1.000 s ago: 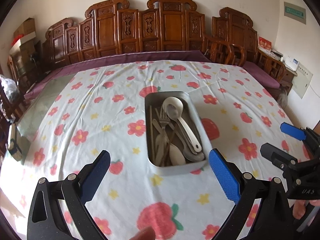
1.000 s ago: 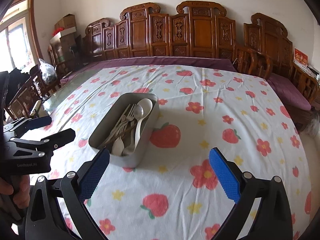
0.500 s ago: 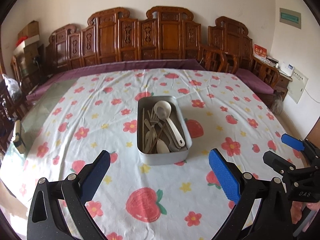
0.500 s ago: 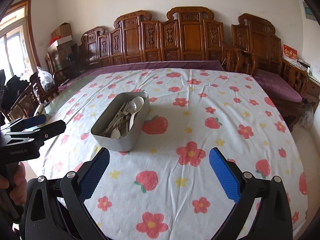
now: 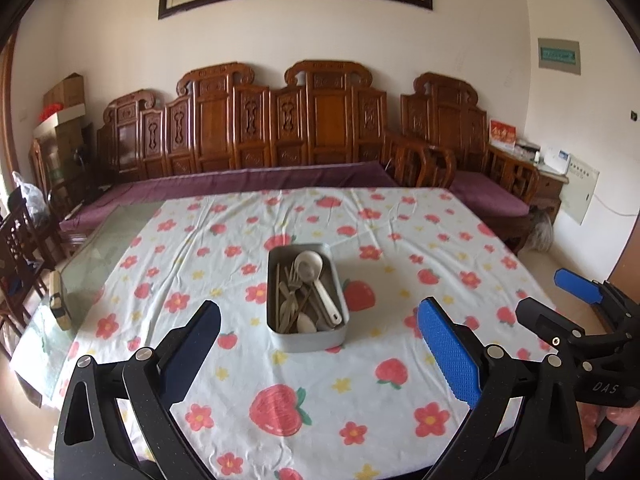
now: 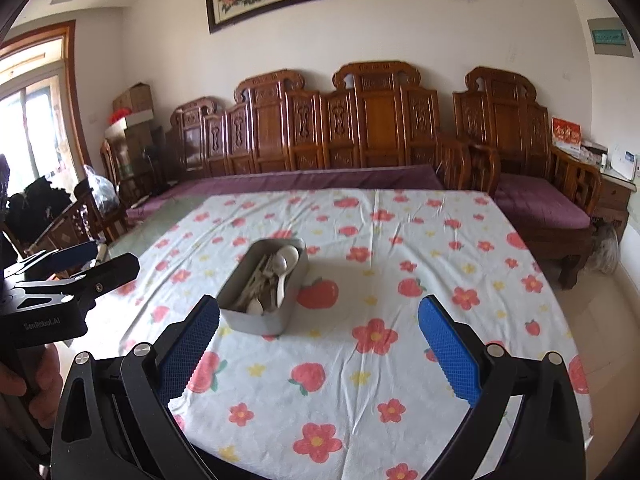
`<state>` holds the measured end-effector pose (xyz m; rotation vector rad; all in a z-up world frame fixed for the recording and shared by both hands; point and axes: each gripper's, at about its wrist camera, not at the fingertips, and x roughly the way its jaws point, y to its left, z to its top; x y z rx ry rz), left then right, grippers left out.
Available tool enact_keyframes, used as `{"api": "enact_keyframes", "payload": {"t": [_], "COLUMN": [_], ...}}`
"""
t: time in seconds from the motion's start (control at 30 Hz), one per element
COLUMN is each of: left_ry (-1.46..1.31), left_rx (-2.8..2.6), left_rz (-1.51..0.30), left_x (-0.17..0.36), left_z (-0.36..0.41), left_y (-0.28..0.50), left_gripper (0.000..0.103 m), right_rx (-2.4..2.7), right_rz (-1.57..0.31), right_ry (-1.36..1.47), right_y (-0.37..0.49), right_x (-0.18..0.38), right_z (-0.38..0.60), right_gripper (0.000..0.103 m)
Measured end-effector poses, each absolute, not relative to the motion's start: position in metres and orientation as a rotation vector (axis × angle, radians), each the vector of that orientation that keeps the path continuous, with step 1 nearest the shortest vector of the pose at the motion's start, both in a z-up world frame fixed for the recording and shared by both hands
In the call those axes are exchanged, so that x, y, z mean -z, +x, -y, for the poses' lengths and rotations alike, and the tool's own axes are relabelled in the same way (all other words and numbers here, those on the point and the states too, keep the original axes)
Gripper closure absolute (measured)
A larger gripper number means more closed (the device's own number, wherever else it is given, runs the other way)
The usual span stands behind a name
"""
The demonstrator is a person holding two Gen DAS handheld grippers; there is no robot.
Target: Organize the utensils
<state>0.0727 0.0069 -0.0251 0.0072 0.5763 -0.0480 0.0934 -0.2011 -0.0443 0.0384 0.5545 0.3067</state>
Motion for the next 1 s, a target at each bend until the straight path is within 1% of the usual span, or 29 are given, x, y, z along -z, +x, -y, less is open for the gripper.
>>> {"api": "enact_keyframes", "payload": {"t": [0.5,0.73,1.0], "left_ry": [-0.026,-0.022,-0.015], "left_rx": [0.034,0.02,0.022], "left_rz": [-0.416,-0.388,-0.386], "left_x": [-0.036,-0.044,-0.044], "left_z": [-0.008,-0.008,-0.007], "left_y": [0.033,0.023,0.022], "left_gripper": [0.008,0.008,0.008], "right_rx": [-0.274,-0.257,-0.258], "right_rz": [-0.369,-0.324,-0.323], "right_ry": [0.023,0.031,0.034], "right_y": [0.045,0.031,0.029], "right_x": [-0.025,-0.04,-0.041], "right_z": [0.207,0.215,0.216], "right_gripper": [0.003,0.003,0.003]}}
